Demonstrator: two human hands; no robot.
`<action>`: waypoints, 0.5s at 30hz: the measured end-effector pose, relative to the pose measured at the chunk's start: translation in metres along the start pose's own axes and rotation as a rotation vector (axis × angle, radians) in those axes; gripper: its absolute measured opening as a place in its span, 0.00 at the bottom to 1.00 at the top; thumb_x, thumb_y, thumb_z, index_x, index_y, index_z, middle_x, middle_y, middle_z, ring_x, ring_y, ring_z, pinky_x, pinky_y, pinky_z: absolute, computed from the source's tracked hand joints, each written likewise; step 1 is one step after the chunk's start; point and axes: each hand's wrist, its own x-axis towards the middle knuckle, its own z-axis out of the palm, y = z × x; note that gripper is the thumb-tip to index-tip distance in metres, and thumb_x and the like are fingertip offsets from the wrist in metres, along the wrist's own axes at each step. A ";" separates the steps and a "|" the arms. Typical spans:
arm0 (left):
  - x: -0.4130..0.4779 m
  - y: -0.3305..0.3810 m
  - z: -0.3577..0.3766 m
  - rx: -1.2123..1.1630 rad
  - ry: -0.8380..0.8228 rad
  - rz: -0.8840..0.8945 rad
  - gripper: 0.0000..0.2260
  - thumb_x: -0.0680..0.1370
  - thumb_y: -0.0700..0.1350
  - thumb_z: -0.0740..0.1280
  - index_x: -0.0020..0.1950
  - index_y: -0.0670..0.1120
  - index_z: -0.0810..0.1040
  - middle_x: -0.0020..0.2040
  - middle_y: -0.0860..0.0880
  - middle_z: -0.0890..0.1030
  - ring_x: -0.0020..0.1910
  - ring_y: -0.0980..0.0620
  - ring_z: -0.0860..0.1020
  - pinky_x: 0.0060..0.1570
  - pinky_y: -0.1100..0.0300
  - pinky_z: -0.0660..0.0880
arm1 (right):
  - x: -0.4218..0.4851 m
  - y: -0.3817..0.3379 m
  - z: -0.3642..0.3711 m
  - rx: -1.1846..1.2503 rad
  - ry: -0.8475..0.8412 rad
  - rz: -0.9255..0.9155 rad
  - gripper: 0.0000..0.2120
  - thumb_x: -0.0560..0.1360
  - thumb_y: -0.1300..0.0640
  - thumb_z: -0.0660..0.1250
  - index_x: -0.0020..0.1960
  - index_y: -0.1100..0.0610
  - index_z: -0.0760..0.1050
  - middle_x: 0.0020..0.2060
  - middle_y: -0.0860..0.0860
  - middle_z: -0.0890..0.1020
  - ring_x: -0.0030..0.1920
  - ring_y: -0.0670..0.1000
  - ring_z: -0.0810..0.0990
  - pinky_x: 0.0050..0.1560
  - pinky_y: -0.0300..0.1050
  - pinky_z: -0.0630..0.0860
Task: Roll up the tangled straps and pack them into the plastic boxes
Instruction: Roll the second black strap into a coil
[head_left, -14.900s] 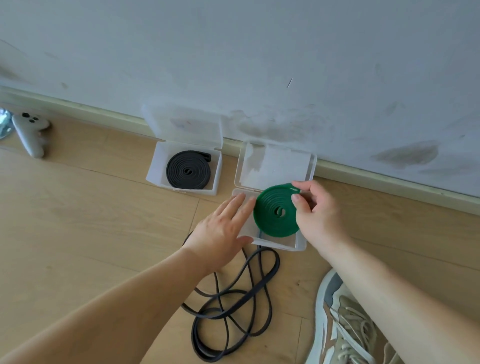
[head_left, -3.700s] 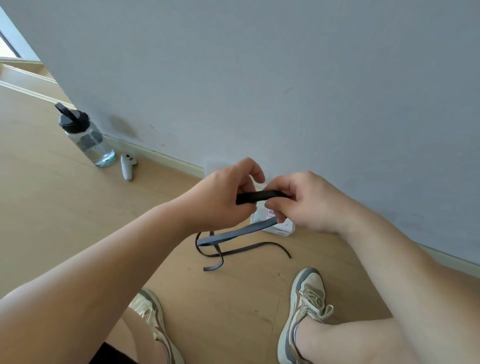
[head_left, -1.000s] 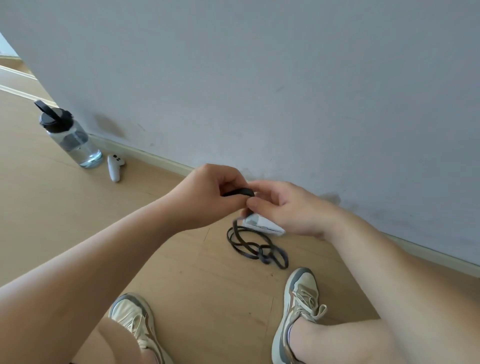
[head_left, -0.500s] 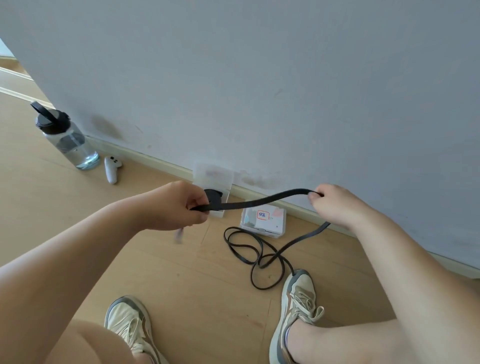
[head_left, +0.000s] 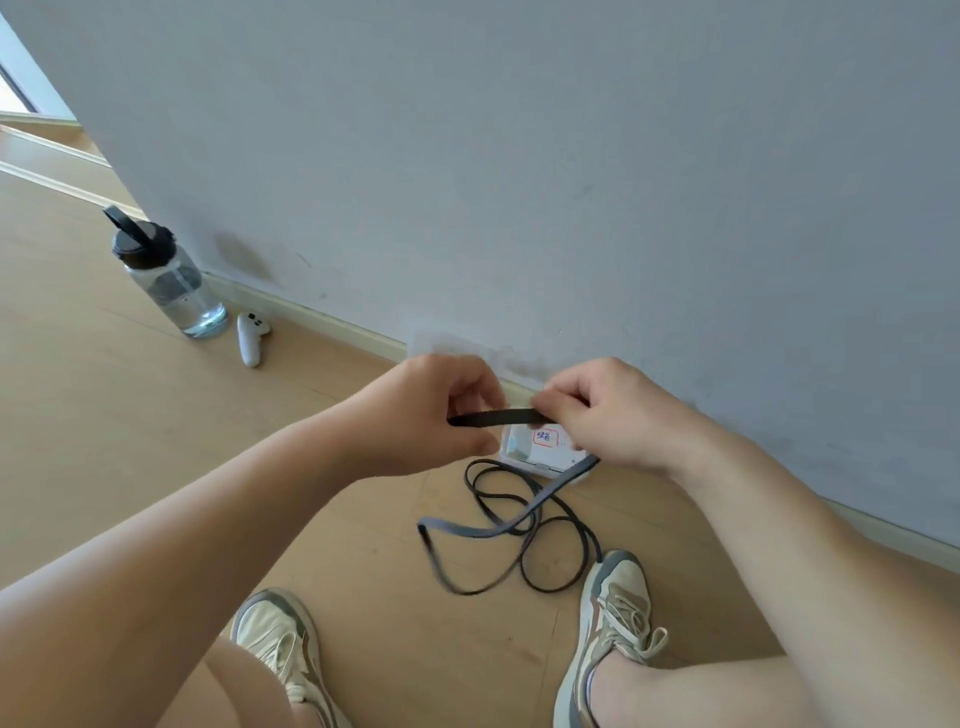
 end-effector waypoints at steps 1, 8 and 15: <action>-0.001 -0.003 -0.004 -0.002 0.003 -0.017 0.11 0.73 0.47 0.79 0.51 0.57 0.82 0.42 0.56 0.85 0.39 0.61 0.81 0.43 0.67 0.78 | 0.000 0.004 -0.005 -0.028 0.039 0.028 0.16 0.83 0.48 0.62 0.45 0.54 0.82 0.26 0.46 0.69 0.28 0.47 0.67 0.32 0.42 0.64; -0.006 0.003 -0.016 -0.259 0.182 -0.072 0.06 0.77 0.45 0.76 0.51 0.55 0.87 0.37 0.60 0.85 0.36 0.63 0.82 0.37 0.75 0.73 | -0.004 0.028 -0.018 -0.142 -0.013 0.226 0.19 0.85 0.48 0.58 0.45 0.57 0.80 0.25 0.44 0.76 0.32 0.50 0.73 0.36 0.43 0.69; -0.017 0.030 0.004 -0.435 0.153 0.043 0.06 0.78 0.41 0.75 0.50 0.52 0.88 0.40 0.53 0.87 0.41 0.54 0.84 0.44 0.64 0.81 | -0.019 -0.007 0.002 0.571 -0.158 -0.176 0.11 0.86 0.57 0.61 0.54 0.58 0.82 0.37 0.54 0.83 0.40 0.51 0.81 0.51 0.42 0.81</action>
